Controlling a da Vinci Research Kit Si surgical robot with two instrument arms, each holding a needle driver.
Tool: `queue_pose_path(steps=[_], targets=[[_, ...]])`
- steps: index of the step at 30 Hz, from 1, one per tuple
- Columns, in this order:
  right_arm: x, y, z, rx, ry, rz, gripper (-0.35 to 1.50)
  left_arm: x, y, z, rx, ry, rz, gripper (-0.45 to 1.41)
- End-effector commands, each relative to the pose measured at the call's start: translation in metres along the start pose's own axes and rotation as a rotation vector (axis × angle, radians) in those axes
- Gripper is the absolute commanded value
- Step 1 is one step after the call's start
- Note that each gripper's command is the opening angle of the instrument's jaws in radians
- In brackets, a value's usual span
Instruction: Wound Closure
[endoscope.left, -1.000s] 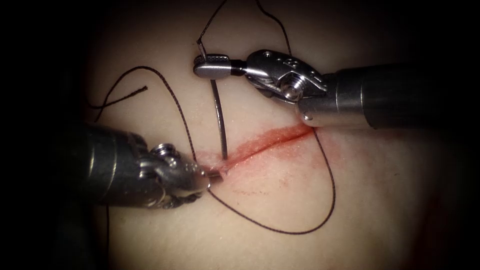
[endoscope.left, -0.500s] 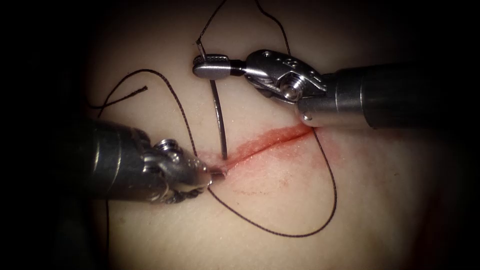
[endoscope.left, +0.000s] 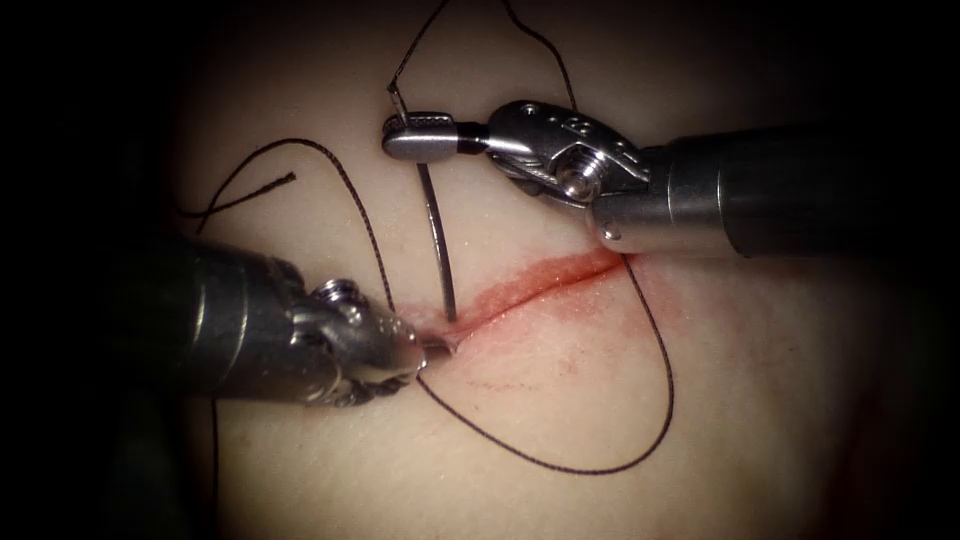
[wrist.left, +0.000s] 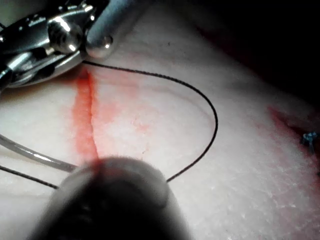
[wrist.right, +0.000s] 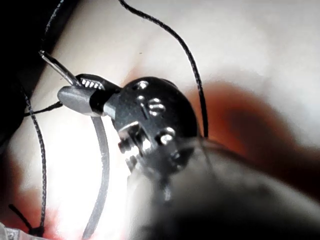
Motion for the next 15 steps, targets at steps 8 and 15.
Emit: queue_pose_path(steps=[8, 15], targets=[[-0.0010, -0.0001, 0.0011, 0.005, -0.020, 0.065, -0.35, 0.0002, 0.0003, 0.0008, 0.032, 0.001, -0.001, -0.45], [-0.0017, -0.0005, 0.0013, 0.007, -0.039, 0.108, -0.35, 0.0004, 0.0005, 0.0009, 0.039, 0.001, -0.004, -0.45]])
